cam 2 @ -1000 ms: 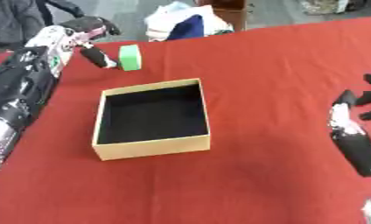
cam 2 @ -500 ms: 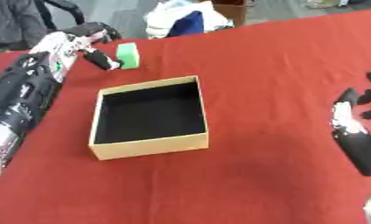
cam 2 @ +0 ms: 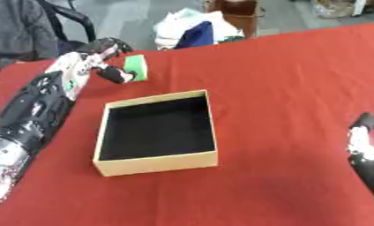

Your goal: Pick up objects on the table and place them in the box.

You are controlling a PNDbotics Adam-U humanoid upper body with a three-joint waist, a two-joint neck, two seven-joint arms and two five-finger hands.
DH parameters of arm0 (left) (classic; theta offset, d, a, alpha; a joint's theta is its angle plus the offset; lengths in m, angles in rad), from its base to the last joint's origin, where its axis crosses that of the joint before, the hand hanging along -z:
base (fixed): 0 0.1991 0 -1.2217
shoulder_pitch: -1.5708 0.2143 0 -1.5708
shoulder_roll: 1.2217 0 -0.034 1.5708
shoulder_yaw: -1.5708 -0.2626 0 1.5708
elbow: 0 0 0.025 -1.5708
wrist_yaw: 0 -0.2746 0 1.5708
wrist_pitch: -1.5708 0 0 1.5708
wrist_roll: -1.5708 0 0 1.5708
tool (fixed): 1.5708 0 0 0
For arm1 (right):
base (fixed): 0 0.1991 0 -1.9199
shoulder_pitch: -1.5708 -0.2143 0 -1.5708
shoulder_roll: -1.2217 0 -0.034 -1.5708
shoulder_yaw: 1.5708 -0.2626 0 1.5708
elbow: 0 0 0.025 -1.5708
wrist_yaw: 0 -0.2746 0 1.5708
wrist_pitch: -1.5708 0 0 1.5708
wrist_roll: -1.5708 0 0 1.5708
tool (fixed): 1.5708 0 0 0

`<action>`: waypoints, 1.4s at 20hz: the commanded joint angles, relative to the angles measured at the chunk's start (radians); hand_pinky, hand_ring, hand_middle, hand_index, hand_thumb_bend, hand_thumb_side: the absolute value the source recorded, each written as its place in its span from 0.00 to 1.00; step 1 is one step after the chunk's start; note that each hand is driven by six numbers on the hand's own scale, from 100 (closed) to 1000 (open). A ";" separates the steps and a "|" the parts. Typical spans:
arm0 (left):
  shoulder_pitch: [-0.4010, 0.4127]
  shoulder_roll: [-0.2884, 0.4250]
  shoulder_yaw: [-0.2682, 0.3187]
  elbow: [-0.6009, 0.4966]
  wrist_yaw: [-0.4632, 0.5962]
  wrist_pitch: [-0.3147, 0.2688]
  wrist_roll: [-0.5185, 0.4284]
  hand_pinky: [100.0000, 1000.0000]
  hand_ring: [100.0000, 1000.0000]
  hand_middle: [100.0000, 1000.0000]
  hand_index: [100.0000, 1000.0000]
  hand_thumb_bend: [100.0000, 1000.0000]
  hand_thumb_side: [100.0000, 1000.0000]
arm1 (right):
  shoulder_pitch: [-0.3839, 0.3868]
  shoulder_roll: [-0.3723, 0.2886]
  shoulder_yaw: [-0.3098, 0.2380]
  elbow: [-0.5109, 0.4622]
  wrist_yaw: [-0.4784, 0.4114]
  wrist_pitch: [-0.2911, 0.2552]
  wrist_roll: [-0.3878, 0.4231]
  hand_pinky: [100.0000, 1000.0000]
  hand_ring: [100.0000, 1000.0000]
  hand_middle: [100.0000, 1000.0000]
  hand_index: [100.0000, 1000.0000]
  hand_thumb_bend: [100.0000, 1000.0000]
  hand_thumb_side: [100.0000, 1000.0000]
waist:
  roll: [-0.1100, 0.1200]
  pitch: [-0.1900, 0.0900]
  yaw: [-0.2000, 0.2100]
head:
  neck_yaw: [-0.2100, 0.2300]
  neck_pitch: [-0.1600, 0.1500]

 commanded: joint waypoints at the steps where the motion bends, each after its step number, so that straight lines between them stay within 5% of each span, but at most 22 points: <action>1: -0.020 0.042 0.011 -0.029 0.022 0.009 0.041 0.76 0.75 0.75 0.85 0.23 0.25 | -0.014 -0.005 -0.006 -0.026 -0.012 -0.002 -0.006 0.49 0.73 0.45 0.82 0.00 0.52 | -0.005 -0.009 -0.001 | 0.006 -0.019; 12: -0.017 0.035 0.001 -0.017 0.045 0.008 0.075 0.73 0.69 0.69 0.82 0.16 0.20 | -0.021 -0.005 -0.006 -0.030 -0.026 -0.004 -0.009 0.49 0.73 0.45 0.82 0.00 0.52 | 0.001 0.024 -0.007 | 0.005 -0.023; 17: -0.016 0.037 0.004 -0.028 0.046 0.014 0.066 0.60 0.48 0.44 0.64 0.06 0.01 | -0.022 -0.006 -0.007 -0.029 -0.026 -0.005 -0.009 0.49 0.73 0.45 0.82 0.00 0.52 | 0.001 0.022 -0.005 | 0.002 -0.017; 19: -0.016 0.041 0.003 -0.047 0.054 0.012 0.087 0.59 0.46 0.42 0.61 0.05 0.00 | -0.021 -0.006 -0.007 -0.028 -0.025 -0.005 -0.008 0.49 0.73 0.45 0.82 0.00 0.52 | -0.001 0.018 -0.002 | 0.001 -0.017; 28: 0.024 0.140 -0.091 -0.335 0.185 -0.129 0.031 0.60 0.46 0.41 0.61 0.05 0.00 | -0.014 -0.013 -0.017 -0.023 -0.010 -0.003 -0.009 0.50 0.73 0.45 0.82 0.00 0.51 | -0.007 -0.010 0.041 | -0.033 -0.011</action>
